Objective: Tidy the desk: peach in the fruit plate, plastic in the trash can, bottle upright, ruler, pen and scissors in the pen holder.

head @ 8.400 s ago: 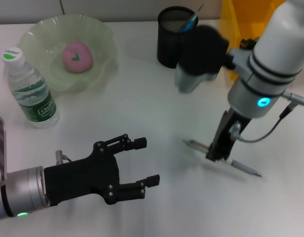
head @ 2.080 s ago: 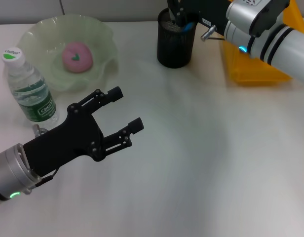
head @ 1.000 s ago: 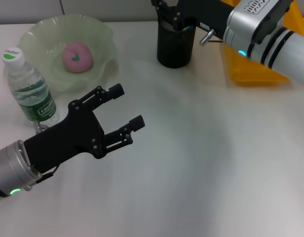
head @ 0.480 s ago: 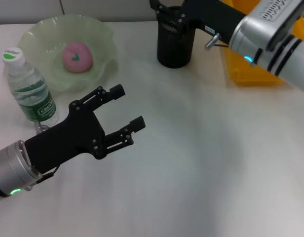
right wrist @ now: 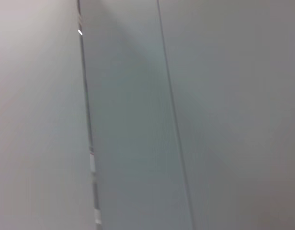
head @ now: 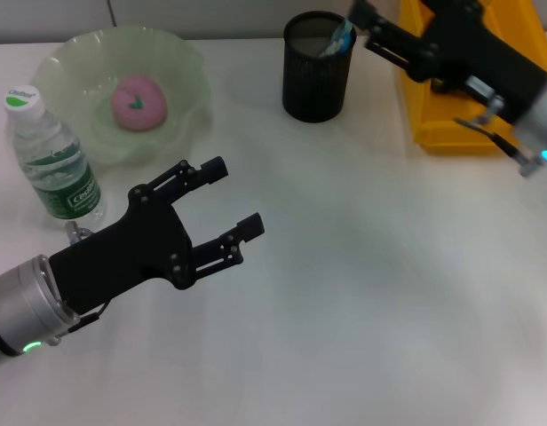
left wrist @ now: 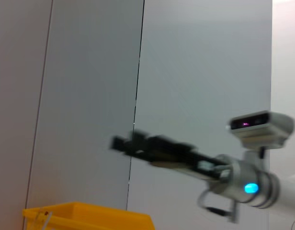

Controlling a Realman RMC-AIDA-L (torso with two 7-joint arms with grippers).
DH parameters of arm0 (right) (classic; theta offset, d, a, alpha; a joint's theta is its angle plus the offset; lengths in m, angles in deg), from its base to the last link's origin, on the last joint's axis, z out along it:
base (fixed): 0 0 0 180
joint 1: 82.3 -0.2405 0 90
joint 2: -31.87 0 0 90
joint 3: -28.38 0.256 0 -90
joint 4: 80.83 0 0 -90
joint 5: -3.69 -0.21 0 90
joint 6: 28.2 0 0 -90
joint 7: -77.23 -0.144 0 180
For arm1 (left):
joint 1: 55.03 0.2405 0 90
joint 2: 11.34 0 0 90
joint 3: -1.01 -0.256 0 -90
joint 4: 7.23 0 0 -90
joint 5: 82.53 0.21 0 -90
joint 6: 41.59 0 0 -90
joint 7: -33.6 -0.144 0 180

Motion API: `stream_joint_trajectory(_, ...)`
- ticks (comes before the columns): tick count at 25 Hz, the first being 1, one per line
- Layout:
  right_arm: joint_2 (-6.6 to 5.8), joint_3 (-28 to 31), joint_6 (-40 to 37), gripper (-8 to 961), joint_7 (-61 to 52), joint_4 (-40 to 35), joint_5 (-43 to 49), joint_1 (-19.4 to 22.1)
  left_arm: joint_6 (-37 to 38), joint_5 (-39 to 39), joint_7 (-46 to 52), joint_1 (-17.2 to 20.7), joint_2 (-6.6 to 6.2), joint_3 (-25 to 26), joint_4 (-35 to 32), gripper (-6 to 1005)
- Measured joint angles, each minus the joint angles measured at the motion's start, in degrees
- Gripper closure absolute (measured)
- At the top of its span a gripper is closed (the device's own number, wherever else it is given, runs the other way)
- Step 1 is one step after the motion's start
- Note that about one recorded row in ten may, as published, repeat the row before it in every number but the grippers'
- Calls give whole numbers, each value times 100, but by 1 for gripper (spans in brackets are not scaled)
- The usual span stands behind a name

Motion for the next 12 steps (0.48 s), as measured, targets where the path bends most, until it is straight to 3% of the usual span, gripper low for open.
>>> stream_joint_trajectory(3, -71, 53, -651, 140, -1006, -621, 629, 631, -56, 8, 42, -40, -13, -79, 1, 188)
stream_joint_trajectory(5, -103, 55, -772, 141, -1258, -770, 897, 737, -69, 9, 55, -50, -19, -103, 1, 188)
stream_joint_trajectory(8, -275, 203, -1245, 142, -1847, -926, 1928, 877, -112, 12, 152, -65, -36, -167, -30, 188)
stream_joint_trajectory(12, -357, 382, -1522, 144, -1908, -966, 2636, 882, -137, 18, 240, -103, -48, -280, -63, 188)
